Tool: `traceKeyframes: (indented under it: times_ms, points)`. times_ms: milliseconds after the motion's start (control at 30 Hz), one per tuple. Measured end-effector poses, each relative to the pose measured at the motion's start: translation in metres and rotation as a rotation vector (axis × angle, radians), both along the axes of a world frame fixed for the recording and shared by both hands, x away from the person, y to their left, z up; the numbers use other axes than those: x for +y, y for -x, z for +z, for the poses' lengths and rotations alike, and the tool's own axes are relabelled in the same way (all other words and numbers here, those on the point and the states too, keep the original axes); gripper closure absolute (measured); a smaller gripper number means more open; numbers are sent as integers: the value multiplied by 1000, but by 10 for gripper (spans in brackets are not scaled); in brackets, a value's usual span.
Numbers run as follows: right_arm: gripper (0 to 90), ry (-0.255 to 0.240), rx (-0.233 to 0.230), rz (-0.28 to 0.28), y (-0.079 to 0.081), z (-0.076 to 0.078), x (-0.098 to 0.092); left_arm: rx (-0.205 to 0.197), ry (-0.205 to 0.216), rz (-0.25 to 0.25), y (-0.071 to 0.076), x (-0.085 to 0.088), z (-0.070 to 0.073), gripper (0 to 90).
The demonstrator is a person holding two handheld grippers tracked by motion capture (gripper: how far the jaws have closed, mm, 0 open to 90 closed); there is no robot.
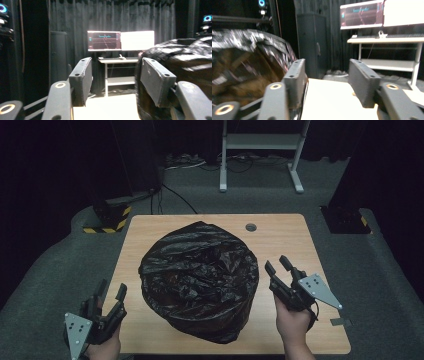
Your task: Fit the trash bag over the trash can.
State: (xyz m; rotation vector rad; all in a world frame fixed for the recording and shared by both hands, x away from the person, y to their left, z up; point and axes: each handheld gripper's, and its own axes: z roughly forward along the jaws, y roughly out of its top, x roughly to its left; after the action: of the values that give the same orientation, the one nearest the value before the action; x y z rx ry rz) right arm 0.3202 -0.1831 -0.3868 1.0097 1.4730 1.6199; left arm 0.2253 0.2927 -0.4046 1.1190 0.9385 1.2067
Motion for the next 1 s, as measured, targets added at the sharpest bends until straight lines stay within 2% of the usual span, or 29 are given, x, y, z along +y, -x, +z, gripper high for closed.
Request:
traceKeyframes:
  times_ms: [67, 167, 267, 367, 467, 533, 633, 767, 867, 933, 1000]
  points:
    - [395, -3, -27, -9, 7, 4, 1, 13, -18, 12, -10, 2, -1, 398]
    - [331, 9, -49, -21, 17, 7, 7, 69, -39, 21, -34, 2, -9, 361]
    - [289, 5, -21, -49, 29, 1, 15, 134, -46, -4, -59, -1, -16, 356]
    - [281, -2, 24, -68, 38, -9, 22, 151, -81, -50, -70, -14, -19, 365]
    - [276, 10, 27, -46, 41, -12, 29, 124, -119, -101, -66, -33, -20, 396]
    - [276, 30, 19, -39, 39, -10, 34, 113, -116, -114, -61, -41, -21, 436]
    - [303, 48, 18, -52, 31, -6, 37, 114, -104, -134, -52, -50, -23, 433]
    - [302, 53, 38, -40, 3, -5, 28, 111, -95, -165, -35, -62, -26, 457]
    - [288, 86, 56, -32, -27, -3, 19, 97, -128, -183, -22, -72, -27, 409]
    - [282, 118, 72, -64, -39, -1, 13, 78, -127, -155, -15, -72, -28, 398]
    - [282, 115, 56, -90, -39, 2, 4, 65, -107, -121, -12, -62, -27, 396]
